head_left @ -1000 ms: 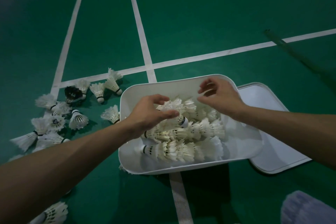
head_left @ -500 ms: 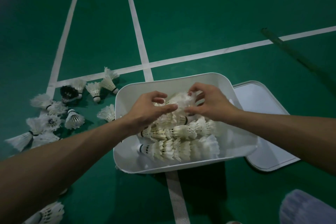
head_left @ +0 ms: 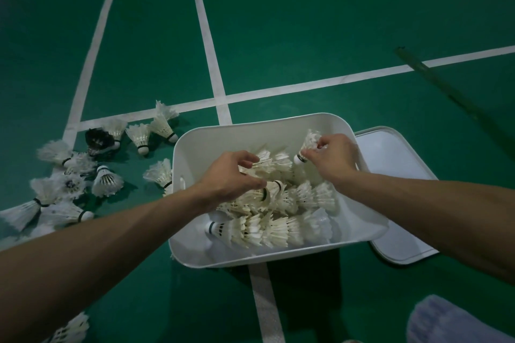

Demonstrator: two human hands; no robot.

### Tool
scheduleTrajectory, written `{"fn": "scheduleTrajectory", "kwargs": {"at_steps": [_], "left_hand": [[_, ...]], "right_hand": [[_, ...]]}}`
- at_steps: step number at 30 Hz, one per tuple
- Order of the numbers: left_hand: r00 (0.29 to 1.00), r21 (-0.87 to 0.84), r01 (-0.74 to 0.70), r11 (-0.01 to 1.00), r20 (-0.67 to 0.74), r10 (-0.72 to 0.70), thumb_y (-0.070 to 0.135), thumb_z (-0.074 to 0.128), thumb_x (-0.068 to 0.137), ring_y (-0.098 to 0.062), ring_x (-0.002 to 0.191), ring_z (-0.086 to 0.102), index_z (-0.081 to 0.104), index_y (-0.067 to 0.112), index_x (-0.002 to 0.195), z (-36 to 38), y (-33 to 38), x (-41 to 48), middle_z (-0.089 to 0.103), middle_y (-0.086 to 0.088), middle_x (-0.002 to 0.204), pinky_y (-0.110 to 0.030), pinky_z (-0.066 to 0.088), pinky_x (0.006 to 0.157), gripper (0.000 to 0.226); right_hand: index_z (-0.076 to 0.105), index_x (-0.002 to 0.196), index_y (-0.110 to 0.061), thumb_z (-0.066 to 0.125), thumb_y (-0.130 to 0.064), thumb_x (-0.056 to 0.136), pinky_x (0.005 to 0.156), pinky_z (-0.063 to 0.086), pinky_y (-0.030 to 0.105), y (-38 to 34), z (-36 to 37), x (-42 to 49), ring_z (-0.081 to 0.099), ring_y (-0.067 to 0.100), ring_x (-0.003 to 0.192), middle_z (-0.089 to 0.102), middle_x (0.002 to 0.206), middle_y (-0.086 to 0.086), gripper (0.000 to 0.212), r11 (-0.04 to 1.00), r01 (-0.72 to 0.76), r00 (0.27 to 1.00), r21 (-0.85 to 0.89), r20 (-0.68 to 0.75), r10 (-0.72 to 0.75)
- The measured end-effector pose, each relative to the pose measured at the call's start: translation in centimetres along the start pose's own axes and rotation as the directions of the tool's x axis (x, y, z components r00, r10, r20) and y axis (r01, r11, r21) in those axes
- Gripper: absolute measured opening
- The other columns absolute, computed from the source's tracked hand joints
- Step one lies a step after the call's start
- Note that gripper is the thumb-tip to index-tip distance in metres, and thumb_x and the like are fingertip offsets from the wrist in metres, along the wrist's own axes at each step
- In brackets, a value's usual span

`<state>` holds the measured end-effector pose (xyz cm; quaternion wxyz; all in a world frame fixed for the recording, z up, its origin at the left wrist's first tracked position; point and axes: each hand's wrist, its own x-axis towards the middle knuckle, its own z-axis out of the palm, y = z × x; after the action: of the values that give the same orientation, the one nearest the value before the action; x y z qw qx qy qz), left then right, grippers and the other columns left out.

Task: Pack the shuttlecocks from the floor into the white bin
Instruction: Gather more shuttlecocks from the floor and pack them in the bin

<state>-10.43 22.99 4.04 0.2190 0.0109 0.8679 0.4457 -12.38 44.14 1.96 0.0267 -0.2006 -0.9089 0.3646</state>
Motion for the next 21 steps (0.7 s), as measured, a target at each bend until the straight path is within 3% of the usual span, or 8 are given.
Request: {"fn": "scheduleTrajectory", "kwargs": {"at_steps": [3, 7, 10, 12, 14, 16, 21], "left_hand": [[1.000, -0.002, 0.004, 1.000, 0.004, -0.004, 0.020, 0.080, 0.074, -0.017, 0.096, 0.063, 0.058, 0.022, 0.125, 0.1, -0.2, 0.0, 0.058, -0.002, 0.123, -0.039, 0.054, 0.088, 0.055], [1.000, 0.000, 0.000, 1.000, 0.009, 0.000, 0.019, 0.079, 0.074, -0.018, 0.097, 0.063, 0.058, 0.021, 0.124, 0.2, -0.3, 0.1, 0.058, -0.002, 0.123, -0.041, 0.054, 0.089, 0.054], [1.000, -0.005, 0.002, 1.000, 0.003, -0.002, 0.019, 0.080, 0.074, -0.018, 0.098, 0.062, 0.059, 0.021, 0.124, 0.3, -0.2, 0.2, 0.058, -0.002, 0.123, -0.041, 0.054, 0.088, 0.054], [1.000, -0.007, -0.001, 1.000, 0.000, 0.001, 0.018, 0.080, 0.074, -0.018, 0.097, 0.063, 0.059, 0.021, 0.124, 0.3, -0.1, 0.3, 0.058, -0.002, 0.122, -0.040, 0.055, 0.087, 0.054], [1.000, -0.009, -0.004, 1.000, 0.000, 0.004, 0.018, 0.079, 0.074, -0.018, 0.097, 0.063, 0.059, 0.022, 0.124, 0.3, 0.0, 0.4, 0.058, -0.001, 0.122, -0.040, 0.055, 0.086, 0.054], [1.000, -0.012, -0.003, 1.000, -0.005, 0.003, 0.018, 0.080, 0.074, -0.018, 0.096, 0.064, 0.059, 0.022, 0.124, 0.4, 0.0, 0.4, 0.058, -0.001, 0.121, -0.039, 0.056, 0.085, 0.054], [1.000, -0.015, 0.004, 1.000, -0.005, -0.004, 0.018, 0.079, 0.075, -0.017, 0.096, 0.064, 0.058, 0.022, 0.125, 0.4, -0.1, 0.5, 0.057, -0.001, 0.123, -0.035, 0.056, 0.082, 0.054]], "right_hand": [[0.072, 0.091, 0.000, 0.079, -0.023, 0.079, 0.056, 0.041, 0.018, 0.1, 0.8, 0.4, 0.056, 0.014, 0.065, 0.071, 0.087, 0.012, 0.027, 0.994, -0.053, 0.998, 0.097, 0.034, 0.050], [0.063, 0.121, -0.002, 0.078, -0.033, 0.080, 0.084, 0.056, 0.038, 0.6, 1.8, 0.6, 0.067, 0.023, 0.089, 0.070, 0.108, 0.008, 0.053, 0.963, -0.163, 0.983, 0.217, 0.120, 0.139], [0.066, 0.113, -0.006, 0.072, -0.038, 0.084, 0.070, 0.057, 0.033, 0.9, 2.6, 0.4, 0.069, 0.023, 0.085, 0.070, 0.105, 0.009, 0.044, 0.931, -0.279, 0.950, 0.237, 0.213, 0.230], [0.067, 0.095, -0.009, 0.068, -0.036, 0.088, 0.076, 0.058, 0.038, 0.7, 3.1, 0.1, 0.067, 0.023, 0.083, 0.069, 0.096, 0.010, 0.028, 0.903, -0.319, 0.930, 0.286, 0.278, 0.241], [0.066, 0.108, -0.007, 0.060, -0.034, 0.094, 0.088, 0.055, 0.043, 0.3, 3.3, -0.1, 0.059, 0.016, 0.080, 0.063, 0.091, 0.001, 0.031, 0.890, -0.319, 0.921, 0.325, 0.330, 0.210], [0.059, 0.126, -0.006, 0.053, -0.034, 0.098, 0.090, 0.054, 0.042, -0.1, 3.3, -0.1, 0.055, 0.013, 0.083, 0.061, 0.099, -0.002, 0.041, 0.901, -0.285, 0.921, 0.327, 0.353, 0.163], [0.060, 0.118, 0.001, 0.043, -0.043, 0.100, 0.094, 0.049, 0.048, -0.9, 3.2, -0.3, 0.061, 0.030, 0.098, 0.061, 0.118, 0.025, 0.051, 0.966, -0.189, 0.900, 0.177, 0.424, 0.098]]}}
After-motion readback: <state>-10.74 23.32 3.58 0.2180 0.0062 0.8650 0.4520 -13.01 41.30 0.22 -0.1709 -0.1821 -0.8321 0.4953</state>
